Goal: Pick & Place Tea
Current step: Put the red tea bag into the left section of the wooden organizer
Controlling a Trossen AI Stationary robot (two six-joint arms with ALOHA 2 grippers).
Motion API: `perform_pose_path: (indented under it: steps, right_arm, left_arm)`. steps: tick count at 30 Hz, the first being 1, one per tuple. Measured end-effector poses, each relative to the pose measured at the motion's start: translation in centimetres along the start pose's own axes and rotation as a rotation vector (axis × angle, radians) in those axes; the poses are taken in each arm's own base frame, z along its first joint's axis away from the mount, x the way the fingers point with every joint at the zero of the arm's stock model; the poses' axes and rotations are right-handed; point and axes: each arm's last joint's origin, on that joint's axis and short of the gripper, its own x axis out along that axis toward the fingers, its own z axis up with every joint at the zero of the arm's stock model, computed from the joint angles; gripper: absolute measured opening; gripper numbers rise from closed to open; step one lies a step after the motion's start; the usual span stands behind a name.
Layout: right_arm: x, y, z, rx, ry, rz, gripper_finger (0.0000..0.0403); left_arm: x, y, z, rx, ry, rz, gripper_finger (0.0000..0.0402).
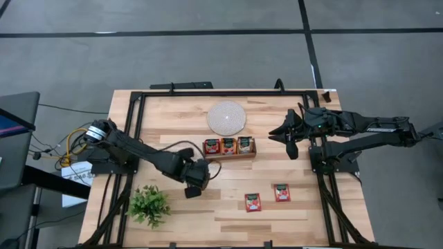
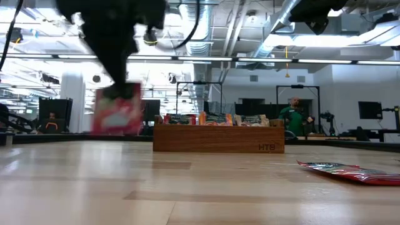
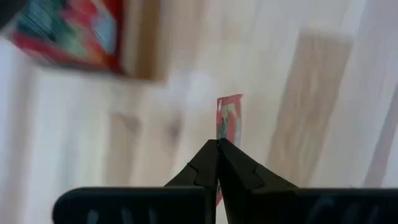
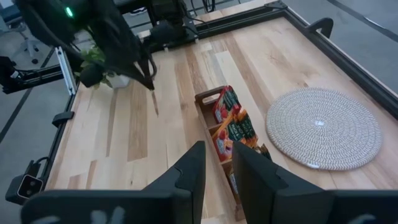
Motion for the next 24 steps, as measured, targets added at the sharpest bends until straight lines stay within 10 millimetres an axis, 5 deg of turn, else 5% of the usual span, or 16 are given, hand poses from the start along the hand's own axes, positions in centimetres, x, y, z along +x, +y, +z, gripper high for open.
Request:
perform_pose_path:
  steps: [9, 18, 24]
  right_arm:
    - [0.0, 0.0, 0.0, 0.0, 0.0, 0.0, 0.0072]
    - [0.0, 0.0, 0.0, -0.001, 0.0, 0.0, 0.0072]
    - [0.0, 0.0, 0.0, 0.0, 0.0, 0.0, 0.0072]
  left_arm:
    - [-2.8, 3.5, 4.7, 0.029, -0.148, 0.086, 0.0]
    - [-1.7, 7.7, 6.6, 0.069, -0.155, 0.146, 0.0]
    - [0.2, 8.4, 7.4, 0.106, -0.13, 0.132, 0.0]
